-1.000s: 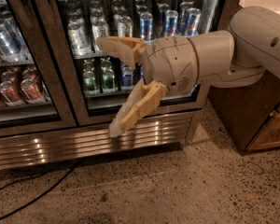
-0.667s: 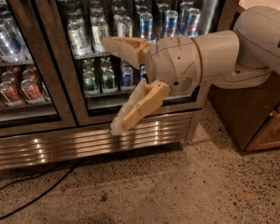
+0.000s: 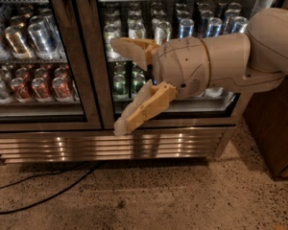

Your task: Open right fridge door

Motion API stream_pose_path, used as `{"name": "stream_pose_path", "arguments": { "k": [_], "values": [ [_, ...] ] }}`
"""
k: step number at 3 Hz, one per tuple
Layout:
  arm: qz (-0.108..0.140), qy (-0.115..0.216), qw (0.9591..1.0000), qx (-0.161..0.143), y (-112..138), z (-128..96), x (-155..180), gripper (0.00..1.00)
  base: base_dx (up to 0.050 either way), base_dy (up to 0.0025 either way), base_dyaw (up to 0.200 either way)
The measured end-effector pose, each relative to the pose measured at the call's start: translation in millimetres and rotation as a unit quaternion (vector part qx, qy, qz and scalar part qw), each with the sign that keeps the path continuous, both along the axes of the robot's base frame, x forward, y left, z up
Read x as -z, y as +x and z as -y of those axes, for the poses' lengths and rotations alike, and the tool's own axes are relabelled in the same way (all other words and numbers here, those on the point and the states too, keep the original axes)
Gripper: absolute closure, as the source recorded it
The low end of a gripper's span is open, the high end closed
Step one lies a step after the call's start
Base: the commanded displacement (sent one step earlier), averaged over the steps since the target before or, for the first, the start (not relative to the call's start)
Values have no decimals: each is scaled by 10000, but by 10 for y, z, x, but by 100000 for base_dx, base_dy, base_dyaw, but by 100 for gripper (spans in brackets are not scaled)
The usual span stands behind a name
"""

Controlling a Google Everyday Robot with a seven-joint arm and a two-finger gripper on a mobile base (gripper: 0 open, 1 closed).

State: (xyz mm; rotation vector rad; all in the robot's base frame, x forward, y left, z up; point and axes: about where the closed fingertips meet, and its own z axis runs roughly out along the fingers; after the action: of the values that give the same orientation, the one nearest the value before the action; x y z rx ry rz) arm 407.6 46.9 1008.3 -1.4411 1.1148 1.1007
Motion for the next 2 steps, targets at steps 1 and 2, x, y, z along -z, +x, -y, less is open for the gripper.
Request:
{"name": "stream_pose_path", "arguments": {
  "k": [1,2],
  "values": [
    [0,0,10000,0,0,0,0,0,4790,6,-164],
    [0,0,10000,0,0,0,0,0,4803,-2,47]
  ]
}}
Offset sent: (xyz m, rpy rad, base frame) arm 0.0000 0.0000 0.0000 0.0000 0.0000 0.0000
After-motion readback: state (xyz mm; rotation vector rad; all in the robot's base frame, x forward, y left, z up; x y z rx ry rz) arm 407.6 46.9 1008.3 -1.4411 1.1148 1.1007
